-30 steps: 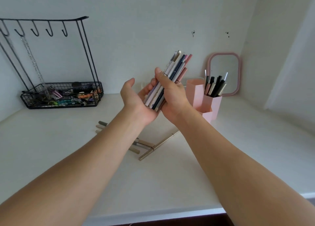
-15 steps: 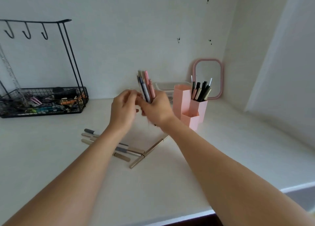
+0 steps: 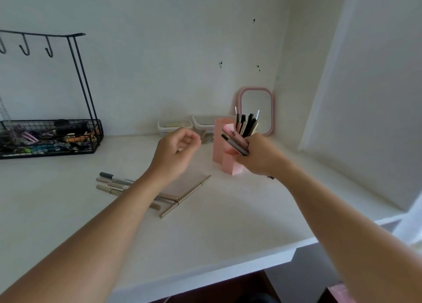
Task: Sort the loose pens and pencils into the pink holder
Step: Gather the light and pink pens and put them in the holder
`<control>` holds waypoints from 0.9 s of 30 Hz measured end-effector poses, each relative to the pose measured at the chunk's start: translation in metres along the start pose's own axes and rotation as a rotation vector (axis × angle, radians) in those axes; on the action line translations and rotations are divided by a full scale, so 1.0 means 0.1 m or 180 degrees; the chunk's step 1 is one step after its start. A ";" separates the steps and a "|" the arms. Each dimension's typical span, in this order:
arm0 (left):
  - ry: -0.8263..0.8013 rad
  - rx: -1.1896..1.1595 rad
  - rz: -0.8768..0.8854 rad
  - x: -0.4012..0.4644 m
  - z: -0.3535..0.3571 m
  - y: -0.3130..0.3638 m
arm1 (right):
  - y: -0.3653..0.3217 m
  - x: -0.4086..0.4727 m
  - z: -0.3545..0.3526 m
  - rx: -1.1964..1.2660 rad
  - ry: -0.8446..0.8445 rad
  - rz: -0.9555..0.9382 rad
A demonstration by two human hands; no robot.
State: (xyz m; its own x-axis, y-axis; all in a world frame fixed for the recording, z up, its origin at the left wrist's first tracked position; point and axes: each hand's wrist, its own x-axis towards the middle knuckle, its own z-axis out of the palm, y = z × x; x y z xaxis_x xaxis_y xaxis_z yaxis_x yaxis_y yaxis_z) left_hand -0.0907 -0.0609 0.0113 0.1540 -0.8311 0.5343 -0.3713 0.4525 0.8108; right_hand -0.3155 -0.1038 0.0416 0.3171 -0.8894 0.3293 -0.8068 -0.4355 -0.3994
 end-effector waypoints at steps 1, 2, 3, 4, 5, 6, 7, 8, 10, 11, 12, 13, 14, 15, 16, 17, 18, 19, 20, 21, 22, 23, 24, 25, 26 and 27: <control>-0.0089 0.0068 0.0009 -0.02 0.01 -0.01 | 0.02 -0.02 0.02 0.0005 -0.0043 -0.0092; -0.0205 0.0153 0.0009 -0.04 0.03 -0.03 | 0.03 -0.02 0.04 -0.0061 -0.0063 -0.0151; -0.0331 0.0261 0.0036 -0.05 0.04 -0.04 | 0.04 -0.04 0.04 -0.0124 -0.0063 -0.0171; -0.0439 0.0386 0.0088 -0.07 0.04 -0.05 | 0.05 -0.04 0.04 -0.0146 -0.0063 -0.0183; -0.0516 0.0496 0.0159 -0.07 0.05 -0.06 | 0.07 -0.05 0.04 -0.0135 -0.0079 -0.0211; -0.0559 0.0565 0.0228 -0.07 0.06 -0.06 | 0.08 -0.07 0.02 -0.0122 -0.0113 -0.0247; -0.0570 0.0583 0.0280 -0.07 0.07 -0.06 | 0.08 -0.11 0.01 -0.0136 -0.0158 -0.0290; -0.0566 0.0575 0.0305 -0.07 0.07 -0.06 | 0.07 -0.14 -0.02 -0.0175 -0.0212 -0.0322; -0.0582 0.0560 0.0313 -0.07 0.08 -0.07 | 0.05 -0.22 -0.09 -0.0121 -0.0331 -0.0293; -0.0600 0.0551 0.0308 -0.07 0.09 -0.07 | 0.03 -0.25 -0.15 0.0007 -0.0351 -0.0237; -0.0619 0.0533 0.0302 -0.07 0.10 -0.07 | -0.01 -0.26 -0.23 0.0218 -0.0278 -0.0168; -0.0622 0.0509 0.0302 -0.07 0.10 -0.07 | -0.06 -0.25 -0.32 0.0529 -0.0102 -0.0090; -0.0606 0.0489 0.0305 -0.07 0.10 -0.08 | -0.13 -0.22 -0.42 0.0973 0.0154 -0.0016; -0.0576 0.0478 0.0314 -0.07 0.09 -0.08 | -0.22 -0.18 -0.51 0.1573 0.0419 0.0014; -0.0543 0.0479 0.0325 -0.08 0.08 -0.08 | -0.32 -0.11 -0.59 0.2321 0.0590 -0.0024; -0.0521 0.0481 0.0343 -0.08 0.07 -0.08 | -0.44 -0.02 -0.66 0.3143 0.0620 -0.0107; -0.0508 0.0482 0.0355 -0.09 0.06 -0.08 | -0.55 0.09 -0.71 0.3922 0.0549 -0.0168; -0.0499 0.0487 0.0366 -0.09 0.06 -0.08 | -0.66 0.21 -0.73 0.4520 0.0467 -0.0159; -0.0496 0.0498 0.0370 -0.09 0.05 -0.09 | -0.75 0.34 -0.73 0.4860 0.0442 -0.0065; -0.0490 0.0513 0.0375 -0.10 0.05 -0.09 | -0.82 0.46 -0.70 0.4957 0.0485 0.0089; -0.0473 0.0523 0.0387 -0.09 0.05 -0.09 | -0.86 0.58 -0.67 0.4926 0.0539 0.0254; -0.0455 0.0527 0.0401 -0.09 0.04 -0.10 | -0.88 0.68 -0.61 0.4850 0.0590 0.0428; -0.0432 0.0524 0.0414 -0.08 0.03 -0.11 | -0.89 0.76 -0.55 0.4764 0.0639 0.0587; -0.0416 0.0525 0.0427 -0.07 0.02 -0.11 | -0.87 0.82 -0.49 0.4644 0.0701 0.0715; -0.0400 0.0526 0.0432 -0.07 0.02 -0.12 | -0.84 0.87 -0.44 0.4492 0.0764 0.0793; -0.0375 0.0522 0.0429 -0.06 0.01 -0.13 | -0.81 0.90 -0.38 0.4307 0.0820 0.0819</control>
State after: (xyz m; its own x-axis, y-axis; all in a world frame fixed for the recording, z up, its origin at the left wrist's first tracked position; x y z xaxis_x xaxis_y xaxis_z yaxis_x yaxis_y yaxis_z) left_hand -0.0880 -0.0622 -0.0032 -0.0113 -0.8032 0.5956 -0.5265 0.5112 0.6794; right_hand -0.2408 -0.1432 0.1362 0.0174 -0.9778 0.2086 0.3190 -0.1923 -0.9280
